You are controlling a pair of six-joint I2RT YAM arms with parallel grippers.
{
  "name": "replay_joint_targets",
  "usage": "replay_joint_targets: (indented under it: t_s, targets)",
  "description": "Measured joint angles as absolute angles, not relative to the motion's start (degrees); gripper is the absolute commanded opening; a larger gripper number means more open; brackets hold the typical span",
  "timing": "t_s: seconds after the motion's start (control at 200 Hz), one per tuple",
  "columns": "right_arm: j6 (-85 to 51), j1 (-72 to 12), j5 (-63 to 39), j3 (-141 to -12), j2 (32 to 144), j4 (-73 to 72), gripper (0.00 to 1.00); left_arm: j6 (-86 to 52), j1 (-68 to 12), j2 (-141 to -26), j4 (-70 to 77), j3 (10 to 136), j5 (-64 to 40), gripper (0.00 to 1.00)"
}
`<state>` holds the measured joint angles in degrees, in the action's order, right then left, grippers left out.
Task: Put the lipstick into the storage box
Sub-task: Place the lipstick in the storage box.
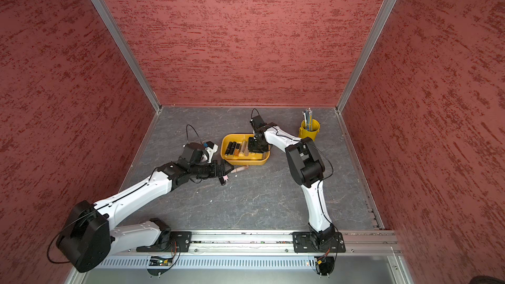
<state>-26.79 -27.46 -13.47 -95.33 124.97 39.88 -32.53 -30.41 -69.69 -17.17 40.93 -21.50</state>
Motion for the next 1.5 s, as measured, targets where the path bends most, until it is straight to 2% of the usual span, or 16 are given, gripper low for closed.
replay_joint_targets:
  t_s: [0.15,0.681,0.867,1.117,1.498]
  targets:
    - [-27.05,-27.46,-13.67,-95.33,124.97,39.57,0.36,-32.58,-30.3,-69.69,-17.17,40.93,-21.34,1.0]
    - [-27.18,-27.24,-14.35,-93.54,123.13,37.26,0.39,-33.19,-30.17,-68.95,-17.12,40.38,-20.86,1.0]
    - [-27.16,-27.24,-14.41,-92.07,118.43,36.95,0.43,-34.04,-30.17,-68.88,-17.12,40.12,-20.73,1.0]
    - [-27.14,-27.24,-15.27,-87.79,110.3,36.25,0.43,-35.77,-29.74,-66.32,-16.99,39.16,-19.29,1.0]
    - [-25.89,-29.21,-17.19,-80.31,97.56,36.47,0.44,-41.76,-24.56,-61.56,-14.06,33.19,-19.94,1.0]
